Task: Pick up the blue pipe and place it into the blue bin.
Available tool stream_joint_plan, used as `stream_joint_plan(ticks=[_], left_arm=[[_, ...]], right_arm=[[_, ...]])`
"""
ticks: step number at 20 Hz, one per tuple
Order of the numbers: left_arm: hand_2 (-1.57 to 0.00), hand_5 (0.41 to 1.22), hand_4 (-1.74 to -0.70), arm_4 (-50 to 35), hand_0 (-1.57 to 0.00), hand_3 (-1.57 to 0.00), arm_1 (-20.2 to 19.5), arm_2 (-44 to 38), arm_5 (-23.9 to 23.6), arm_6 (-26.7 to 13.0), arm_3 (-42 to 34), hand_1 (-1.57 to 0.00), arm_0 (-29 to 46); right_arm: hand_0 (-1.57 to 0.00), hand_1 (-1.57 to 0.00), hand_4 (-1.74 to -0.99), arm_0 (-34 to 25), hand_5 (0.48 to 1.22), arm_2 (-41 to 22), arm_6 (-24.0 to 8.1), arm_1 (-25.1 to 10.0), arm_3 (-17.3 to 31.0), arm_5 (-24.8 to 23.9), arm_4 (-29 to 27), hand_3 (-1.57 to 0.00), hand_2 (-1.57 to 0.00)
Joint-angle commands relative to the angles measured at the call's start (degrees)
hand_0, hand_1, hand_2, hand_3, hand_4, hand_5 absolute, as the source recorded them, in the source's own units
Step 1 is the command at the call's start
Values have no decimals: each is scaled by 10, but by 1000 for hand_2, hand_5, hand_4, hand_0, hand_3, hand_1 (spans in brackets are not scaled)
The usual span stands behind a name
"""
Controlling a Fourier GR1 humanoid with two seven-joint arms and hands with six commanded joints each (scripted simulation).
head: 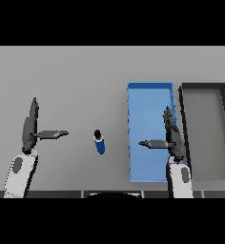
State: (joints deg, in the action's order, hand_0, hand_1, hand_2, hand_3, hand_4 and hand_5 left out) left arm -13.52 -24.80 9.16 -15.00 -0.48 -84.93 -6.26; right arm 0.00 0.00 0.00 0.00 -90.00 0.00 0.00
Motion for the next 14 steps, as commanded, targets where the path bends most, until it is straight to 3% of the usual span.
stream_joint_plan(ticks=[1,6,7,9,14], left_arm=[[1,594,-967,1,1,1,1,1,-1,3,-1,1,0],[1,594,-967,7,1,1,6,8,-8,5,-11,1,8],[1,594,-967,11,1,1,-35,29,59,31,-17,1,12],[1,596,-970,9,1,1,-81,46,133,52,-16,1,14],[1,593,-965,5,1,1,-109,57,187,80,-24,1,20]], right_arm=[[1,1,-1210,1,594,1,0,-1,0,0,-1,1,1],[1,1,-1210,10,594,4,5,-8,-7,9,-9,1,1],[1,1,-1210,21,594,-16,36,-51,-27,22,35,1,1],[1,1,-1198,35,589,-41,54,-87,-43,33,84,1,1],[1,1,-1187,47,585,-61,47,-100,-64,36,115,1,1]])
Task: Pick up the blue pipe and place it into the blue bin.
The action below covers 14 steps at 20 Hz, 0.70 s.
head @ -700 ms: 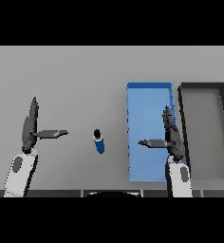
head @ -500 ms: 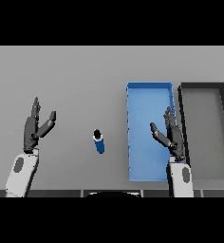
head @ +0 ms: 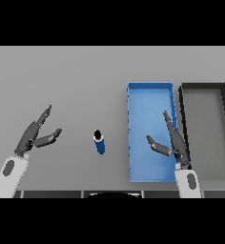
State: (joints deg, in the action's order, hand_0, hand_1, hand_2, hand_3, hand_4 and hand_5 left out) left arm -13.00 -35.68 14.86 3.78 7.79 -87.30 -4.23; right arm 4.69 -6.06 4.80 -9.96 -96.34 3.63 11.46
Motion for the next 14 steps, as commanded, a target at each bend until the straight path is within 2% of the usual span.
stream_joint_plan(ticks=[1,2,4,8,9,11,14], left_arm=[[1,590,-965,2,1,1,-1,4,5,5,-4,1,6],[1,586,-970,-5,1,1,-9,8,18,6,-19,1,9],[1,578,-984,-10,1,1,-21,27,48,5,-51,1,21],[1,512,-1018,11,1,1,-37,78,66,-65,-118,1,36],[1,496,-1031,16,1,1,-30,93,69,-84,-125,1,35],[1,474,-1061,28,1,1,-19,118,75,-106,-134,1,32],[1,466,-1097,58,1,1,3,149,82,-102,-124,1,22]], right_arm=[[1,1,-1182,1,583,2,-5,-2,-4,0,0,1,1],[1,1,-1181,-5,580,1,-16,-1,-6,-1,-1,1,1],[1,1,-1194,-7,579,4,-17,2,-5,3,-13,1,1],[1,1,-1225,-7,580,7,-11,2,-8,10,-23,1,1],[1,1,-1229,-2,576,7,-7,2,-11,9,-22,1,1],[1,1,-1223,-10,572,7,-20,1,-9,11,-24,1,1],[1,1,-1213,-6,571,5,-12,-1,-5,12,-18,1,1]])
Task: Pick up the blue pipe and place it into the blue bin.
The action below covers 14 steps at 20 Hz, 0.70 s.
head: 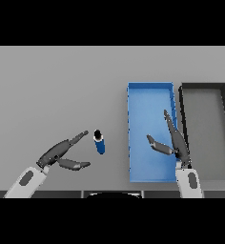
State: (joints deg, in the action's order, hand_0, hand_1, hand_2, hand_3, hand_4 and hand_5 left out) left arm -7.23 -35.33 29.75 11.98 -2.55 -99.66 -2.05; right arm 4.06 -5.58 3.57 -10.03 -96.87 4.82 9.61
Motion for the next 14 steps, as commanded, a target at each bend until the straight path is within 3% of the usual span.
stream_joint_plan(ticks=[1,4,11,14], left_arm=[[1,463,-1107,11,1,1,13,8,-5,0,9,1,-3],[1,484,-1149,24,1,1,53,26,-11,15,25,1,-20],[1,493,-1130,43,1,1,145,36,-36,28,124,1,-58],[1,494,-1120,54,1,1,164,34,-47,52,160,1,-66]], right_arm=[[1,1,-1212,-7,570,4,-9,0,8,-1,-2,1,1],[1,1,-1210,6,564,-2,-6,5,-5,2,-4,1,1],[1,1,-1203,4,551,3,-3,6,-4,-1,-7,1,1],[1,1,-1201,15,548,3,8,7,-7,4,-13,1,1]])
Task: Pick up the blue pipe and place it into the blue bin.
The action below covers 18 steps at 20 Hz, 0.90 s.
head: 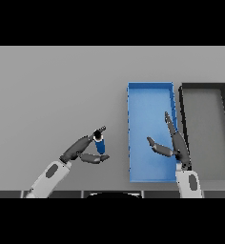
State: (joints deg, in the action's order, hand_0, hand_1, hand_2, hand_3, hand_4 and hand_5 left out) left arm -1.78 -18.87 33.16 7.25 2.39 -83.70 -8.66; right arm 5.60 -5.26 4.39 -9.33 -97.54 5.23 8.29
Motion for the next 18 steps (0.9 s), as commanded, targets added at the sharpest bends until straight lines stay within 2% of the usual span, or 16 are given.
stream_joint_plan(ticks=[1,3,5,7,8,9,10,11,13,15,16,18], left_arm=[[1,497,-1104,11,1,1,8,4,-5,12,12,1,-6],[-23,517,-1098,13,1,0,26,4,-7,18,35,1,-18],[-87,567,-1137,-6,1,-44,40,1,2,38,37,1,-17],[-269,635,-1217,-38,1,-202,57,-9,14,27,45,-118,-22],[-417,675,-1268,-43,-39,-345,72,-7,13,26,47,-248,-22],[-578,784,-1301,-53,-179,-590,75,-9,18,27,46,-411,-19],[-777,872,-1383,-58,-418,-777,82,-13,17,30,55,-642,-22],[-936,941,-1450,-51,-648,-914,86,-11,9,30,57,-828,-21],[-1164,1042,-1551,-46,-981,-1112,90,-3,2,43,50,-1095,-14],[-1311,1106,-1617,-44,-1193,-1258,88,9,1,34,40,-1266,-13],[-1363,1129,-1586,-38,-1269,-1320,85,12,-3,32,36,-1327,-13],[-1438,1162,-1541,-27,-1378,-1411,87,18,-14,56,32,-1415,-8]], right_arm=[[1,1,-1200,-6,547,5,-8,-5,5,-1,0,1,1],[1,1,-1195,-11,548,8,-5,-7,9,-3,1,1,1],[1,1,-1188,3,550,0,-1,-2,4,-4,8,1,1],[1,1,-1188,-5,556,3,-3,-3,6,-7,9,1,1],[1,1,-1196,-3,560,2,1,-2,3,-4,6,1,1],[1,1,-1192,-9,560,5,-9,-6,5,-6,7,1,1],[1,1,-1191,-7,561,5,-6,-6,6,-6,7,1,1],[1,1,-1189,-5,562,1,-7,-3,8,-4,9,1,1],[1,1,-1182,-12,562,9,-12,-8,11,-7,7,1,1],[1,1,-1178,-10,561,2,-2,-2,10,-10,13,1,1],[1,1,-1176,-10,560,0,-6,0,10,-13,17,1,1],[1,1,-1176,0,559,1,-5,-4,3,-7,11,1,1]])
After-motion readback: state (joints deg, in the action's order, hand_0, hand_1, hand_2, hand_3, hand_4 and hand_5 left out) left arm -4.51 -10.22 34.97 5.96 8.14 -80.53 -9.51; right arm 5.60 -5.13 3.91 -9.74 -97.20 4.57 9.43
